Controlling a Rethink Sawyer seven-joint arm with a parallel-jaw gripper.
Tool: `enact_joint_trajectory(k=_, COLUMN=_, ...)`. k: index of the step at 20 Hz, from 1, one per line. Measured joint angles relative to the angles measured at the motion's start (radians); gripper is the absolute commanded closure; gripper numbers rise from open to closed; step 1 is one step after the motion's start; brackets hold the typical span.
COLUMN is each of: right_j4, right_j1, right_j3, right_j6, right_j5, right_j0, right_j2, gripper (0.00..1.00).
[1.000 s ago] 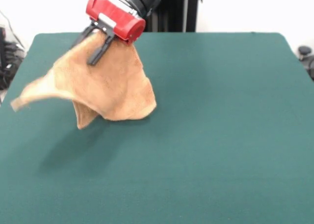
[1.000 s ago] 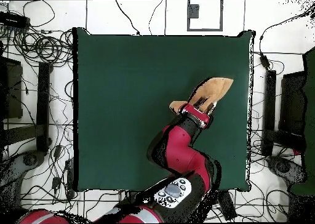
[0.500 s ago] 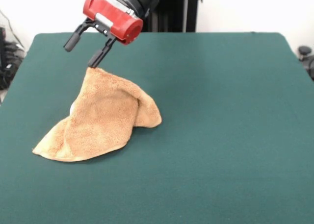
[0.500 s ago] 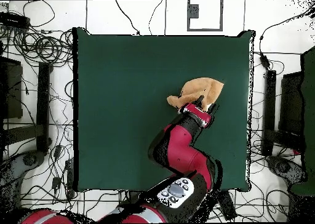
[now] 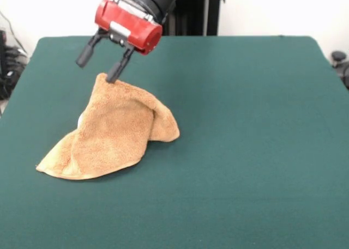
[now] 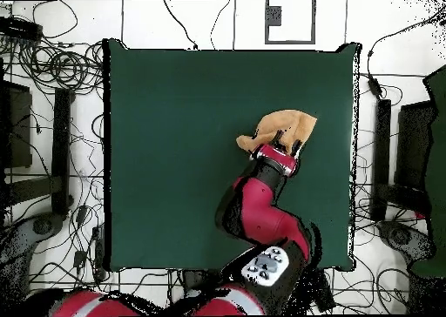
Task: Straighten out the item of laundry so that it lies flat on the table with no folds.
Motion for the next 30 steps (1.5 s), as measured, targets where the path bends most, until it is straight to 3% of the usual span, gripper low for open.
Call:
enact_joint_trajectory(k=3, right_j4=-0.215, right_j1=-0.042, right_j3=-0.005, right_j6=0.030, right_j5=-0.021, right_j0=-0.147, right_j2=0.135, gripper=0.00)
enact_joint_trajectory(k=5, right_j4=-0.290, right_j1=-0.055, right_j3=-0.005, right_j6=0.049, right_j5=-0.022, right_j0=-0.207, right_j2=0.190, gripper=0.00)
enact_joint_trajectory(k=7, right_j4=-0.420, right_j1=-0.081, right_j3=-0.005, right_j6=0.093, right_j5=-0.020, right_j0=-0.332, right_j2=0.307, gripper=0.00)
enact_joint_trajectory(k=10, right_j4=-0.504, right_j1=-0.105, right_j3=-0.004, right_j6=0.144, right_j5=-0.011, right_j0=-0.447, right_j2=0.422, gripper=0.00)
enact_joint_trajectory(k=12, right_j4=-0.540, right_j1=-0.122, right_j3=0.001, right_j6=0.181, right_j5=0.010, right_j0=-0.522, right_j2=0.510, gripper=0.00)
enact_joint_trajectory(k=18, right_j4=-0.581, right_j1=-0.140, right_j3=0.016, right_j6=0.219, right_j5=0.091, right_j0=-0.637, right_j2=0.671, gripper=0.00)
enact_joint_trajectory(k=30, right_j4=-0.561, right_j1=-0.131, right_j3=0.054, right_j6=0.219, right_j5=0.307, right_j0=-0.825, right_j2=0.948, gripper=0.00)
